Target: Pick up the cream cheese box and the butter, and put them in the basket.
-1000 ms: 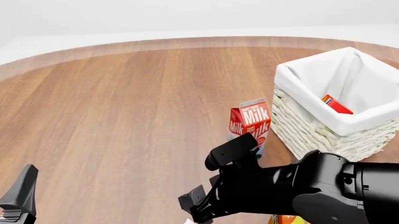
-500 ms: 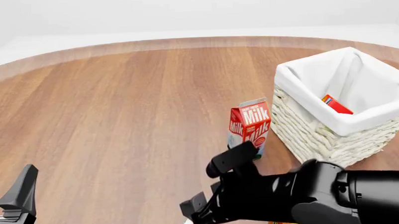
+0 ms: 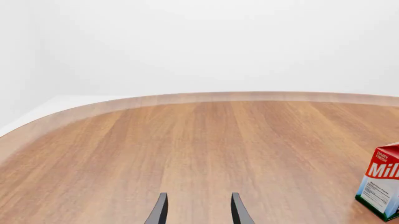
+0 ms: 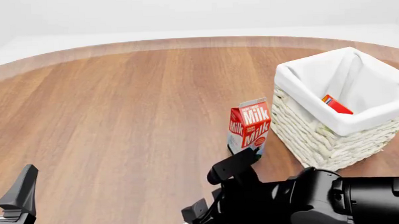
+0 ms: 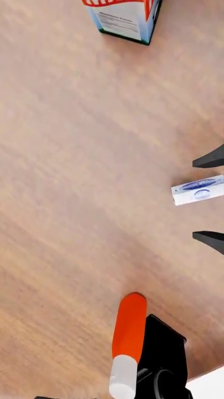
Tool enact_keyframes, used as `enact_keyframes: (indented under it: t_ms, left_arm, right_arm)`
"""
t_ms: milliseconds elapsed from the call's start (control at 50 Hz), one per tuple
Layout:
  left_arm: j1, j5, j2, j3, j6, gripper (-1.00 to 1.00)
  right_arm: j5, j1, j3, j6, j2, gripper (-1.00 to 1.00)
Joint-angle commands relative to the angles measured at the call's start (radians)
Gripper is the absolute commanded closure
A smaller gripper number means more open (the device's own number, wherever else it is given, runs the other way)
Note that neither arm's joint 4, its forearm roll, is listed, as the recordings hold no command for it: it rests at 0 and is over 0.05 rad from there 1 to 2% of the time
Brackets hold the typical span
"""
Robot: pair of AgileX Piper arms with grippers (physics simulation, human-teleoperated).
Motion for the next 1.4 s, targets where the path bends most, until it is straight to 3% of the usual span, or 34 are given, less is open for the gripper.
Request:
enact_keyframes:
  t_ms: [20,1400]
  left_arm:
    - [0.0,0.0,0.0,0.0,0.0,-1.0]
    - [0.0,0.0,0.0,0.0,0.0,-1.0]
  right_arm:
    - [-0.005,-0.003,0.005,-0.001,0.007,-1.0]
    - [-0.178,0.011,0.083,0.043,0.113,-1.0]
